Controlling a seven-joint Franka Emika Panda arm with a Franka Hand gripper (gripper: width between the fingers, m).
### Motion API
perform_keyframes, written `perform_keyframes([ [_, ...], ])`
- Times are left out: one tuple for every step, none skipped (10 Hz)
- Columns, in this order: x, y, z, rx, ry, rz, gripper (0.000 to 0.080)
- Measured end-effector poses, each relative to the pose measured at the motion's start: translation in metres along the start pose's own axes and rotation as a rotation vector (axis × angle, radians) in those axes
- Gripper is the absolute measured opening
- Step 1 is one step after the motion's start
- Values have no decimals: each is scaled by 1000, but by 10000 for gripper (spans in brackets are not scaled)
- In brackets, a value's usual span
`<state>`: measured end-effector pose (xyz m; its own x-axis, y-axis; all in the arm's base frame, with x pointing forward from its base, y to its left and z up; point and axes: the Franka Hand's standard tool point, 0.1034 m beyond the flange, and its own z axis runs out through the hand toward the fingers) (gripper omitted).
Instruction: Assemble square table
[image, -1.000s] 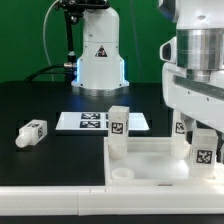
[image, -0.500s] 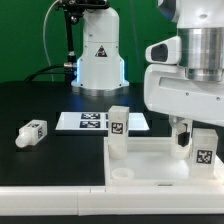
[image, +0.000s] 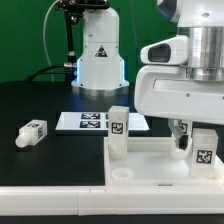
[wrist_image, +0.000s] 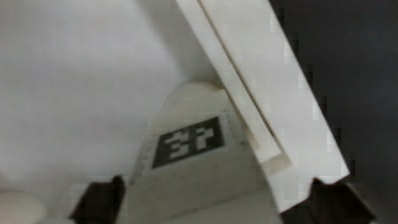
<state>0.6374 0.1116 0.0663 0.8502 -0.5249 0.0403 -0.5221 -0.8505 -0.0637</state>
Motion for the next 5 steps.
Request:
perform_keyframes([
  [0, 0, 0, 3, -2, 105, 395],
  [0, 0, 0, 2, -2, 173, 284],
  [0, 0, 0, 2, -2, 212, 285],
  [0, 1, 1, 8, 14, 356, 285],
  [1, 3, 1, 18, 21, 461, 285],
])
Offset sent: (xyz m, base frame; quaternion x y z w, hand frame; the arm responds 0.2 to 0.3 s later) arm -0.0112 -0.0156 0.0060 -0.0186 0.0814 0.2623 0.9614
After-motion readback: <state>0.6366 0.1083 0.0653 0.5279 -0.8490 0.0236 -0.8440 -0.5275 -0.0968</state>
